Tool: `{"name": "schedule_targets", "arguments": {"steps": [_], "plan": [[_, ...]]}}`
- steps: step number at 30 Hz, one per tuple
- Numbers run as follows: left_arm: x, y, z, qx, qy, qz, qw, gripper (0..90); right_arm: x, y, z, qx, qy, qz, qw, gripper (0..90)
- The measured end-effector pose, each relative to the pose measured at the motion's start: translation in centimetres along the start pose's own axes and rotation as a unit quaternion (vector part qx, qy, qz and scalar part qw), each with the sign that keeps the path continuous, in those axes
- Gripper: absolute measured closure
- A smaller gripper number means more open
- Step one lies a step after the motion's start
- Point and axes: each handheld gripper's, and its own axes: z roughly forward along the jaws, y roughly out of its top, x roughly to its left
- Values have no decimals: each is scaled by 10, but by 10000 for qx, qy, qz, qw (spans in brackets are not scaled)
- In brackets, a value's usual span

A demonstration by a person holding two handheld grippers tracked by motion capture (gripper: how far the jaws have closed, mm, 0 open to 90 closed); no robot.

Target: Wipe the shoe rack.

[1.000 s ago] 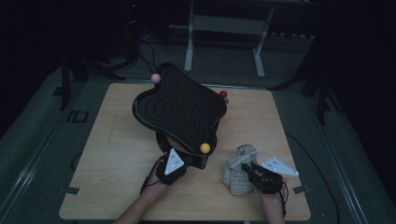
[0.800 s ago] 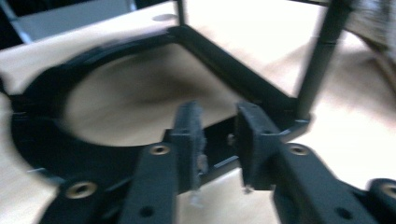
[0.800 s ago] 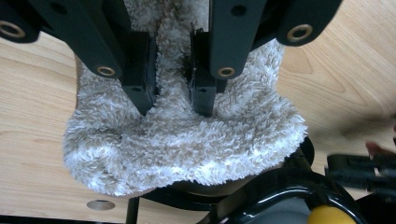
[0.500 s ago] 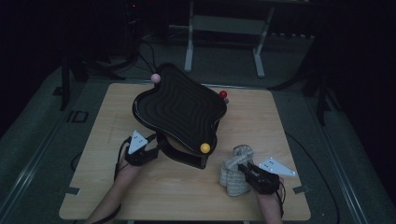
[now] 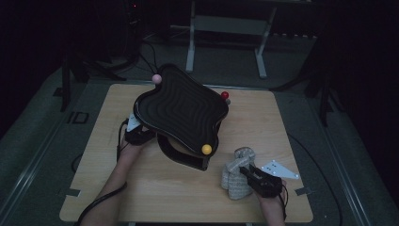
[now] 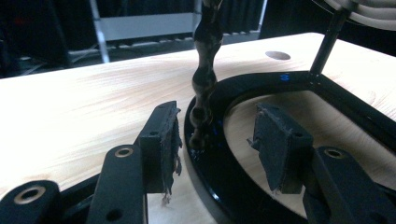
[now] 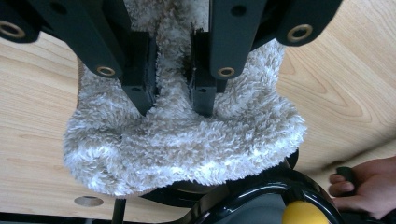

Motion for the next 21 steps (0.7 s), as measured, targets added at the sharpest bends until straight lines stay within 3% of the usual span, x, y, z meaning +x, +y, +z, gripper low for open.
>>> {"name": "schedule_targets", "arguments": {"steps": [3,8,11,17,20,21], "plan": [[4,3,12,-21,53,-95,9999,496,1,1,0,5,26,-15,10000,749],[5,6,30,10,138,-8,9999,484,5,6,-2,-41,122,-50,9999,748],[6,11,38,-125,141,-73,9998,485,10,12,-7,-110,240,-65,9996,748],[0,23,49,-123,222,142,9996,519,24,37,-12,-521,486,-82,9974,748],[-2,25,52,-155,310,145,9993,621,37,51,-6,-646,648,-153,9957,748],[-1,25,52,-178,282,113,9994,702,41,54,-3,-660,676,-222,9953,748]]}}
